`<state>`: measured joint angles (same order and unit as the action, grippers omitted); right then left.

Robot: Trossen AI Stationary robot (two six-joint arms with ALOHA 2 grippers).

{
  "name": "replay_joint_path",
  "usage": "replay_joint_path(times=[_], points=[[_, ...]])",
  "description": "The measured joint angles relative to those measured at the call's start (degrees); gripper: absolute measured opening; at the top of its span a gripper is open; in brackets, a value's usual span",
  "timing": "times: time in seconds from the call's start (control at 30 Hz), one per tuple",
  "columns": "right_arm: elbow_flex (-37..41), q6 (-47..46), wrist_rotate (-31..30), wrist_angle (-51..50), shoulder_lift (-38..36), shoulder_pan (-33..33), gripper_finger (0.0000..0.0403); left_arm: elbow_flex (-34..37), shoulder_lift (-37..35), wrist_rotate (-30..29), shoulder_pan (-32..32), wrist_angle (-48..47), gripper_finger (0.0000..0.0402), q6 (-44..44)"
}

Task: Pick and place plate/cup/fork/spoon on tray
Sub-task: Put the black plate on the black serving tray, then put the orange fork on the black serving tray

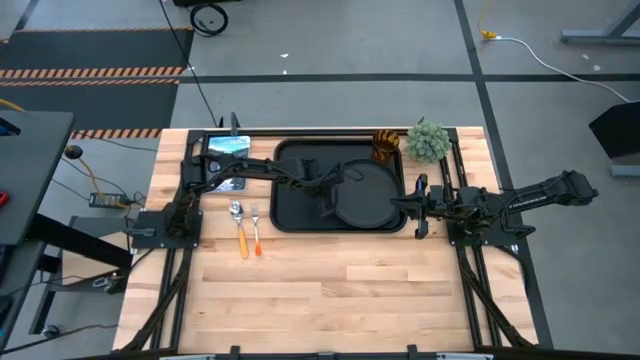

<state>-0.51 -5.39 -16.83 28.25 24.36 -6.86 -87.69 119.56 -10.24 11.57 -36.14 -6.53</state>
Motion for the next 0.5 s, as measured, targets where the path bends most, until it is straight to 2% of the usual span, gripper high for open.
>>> replay_joint_path(times=[0.23,0.37,0.5], points=[[0.0,0.0,0.0,0.0,0.0,0.0,0.0034,-4.4,-0.4,-0.1,-1.5,-21.0,0.0022,-7.4],[0.0,0.0,0.0,0.0,0.0,0.0,0.0034,-7.8,-0.4,0.6,-4.5,-33.9,0.0022,-12.7],[0.0,0.0,0.0,0.0,0.0,0.0,0.0034,-8.2,-0.4,0.3,-8.6,-43.3,0.0022,-13.1]])
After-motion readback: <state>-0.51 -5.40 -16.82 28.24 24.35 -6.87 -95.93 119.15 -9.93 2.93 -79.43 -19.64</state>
